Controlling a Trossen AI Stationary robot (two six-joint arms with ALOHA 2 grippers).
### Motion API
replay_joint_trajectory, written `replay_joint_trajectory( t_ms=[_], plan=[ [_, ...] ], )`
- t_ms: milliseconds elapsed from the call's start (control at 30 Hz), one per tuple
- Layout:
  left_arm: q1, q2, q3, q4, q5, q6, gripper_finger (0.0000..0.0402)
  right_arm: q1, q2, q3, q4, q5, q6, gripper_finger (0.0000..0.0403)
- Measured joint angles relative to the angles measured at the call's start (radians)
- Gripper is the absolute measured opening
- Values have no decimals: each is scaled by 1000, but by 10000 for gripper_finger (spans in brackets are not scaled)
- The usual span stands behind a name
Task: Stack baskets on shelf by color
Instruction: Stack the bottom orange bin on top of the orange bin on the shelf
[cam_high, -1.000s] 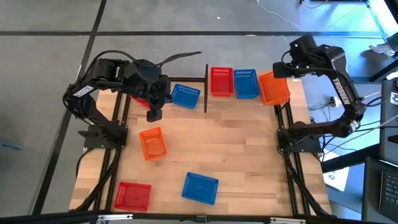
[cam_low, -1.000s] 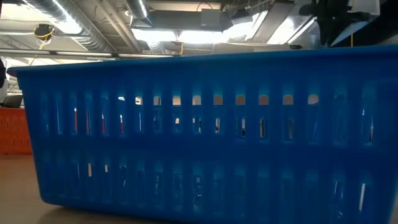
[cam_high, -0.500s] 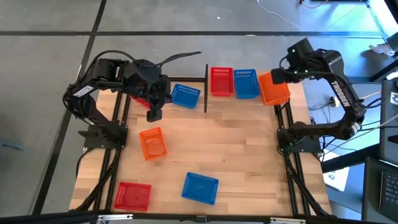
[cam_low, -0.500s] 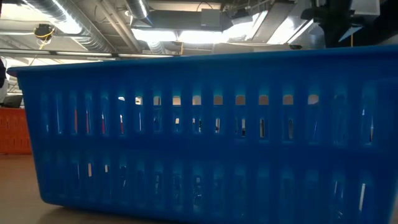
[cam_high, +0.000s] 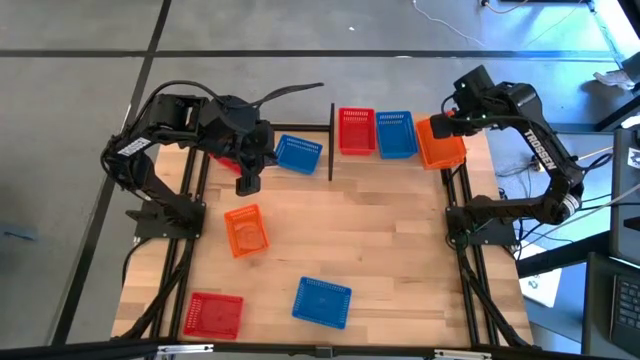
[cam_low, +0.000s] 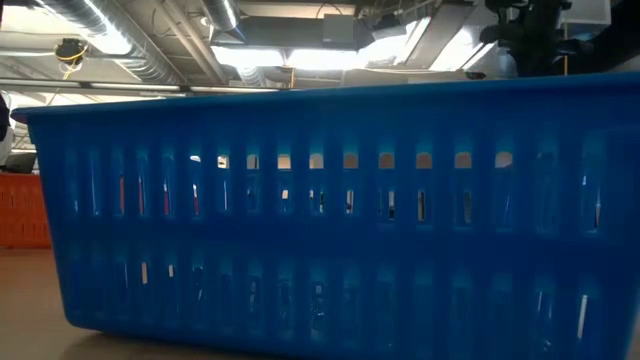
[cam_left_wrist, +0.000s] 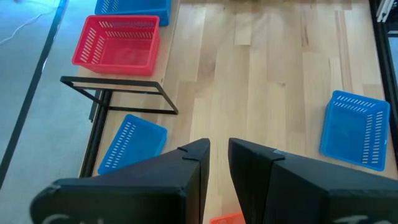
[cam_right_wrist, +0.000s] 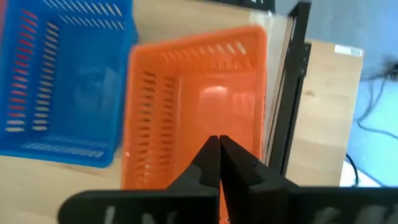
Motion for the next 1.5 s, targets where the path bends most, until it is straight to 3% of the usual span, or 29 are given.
replay_joint_trajectory(
  t_ms=[267, 1500],
  plan=[
    [0, 0, 0, 0, 0, -1, 51, -3, -1, 71, -32, 58, 7, 0],
    [0, 0, 0, 0, 0, -7, 51, -13, 74, 71, -81, 60, 17, 0]
  ],
)
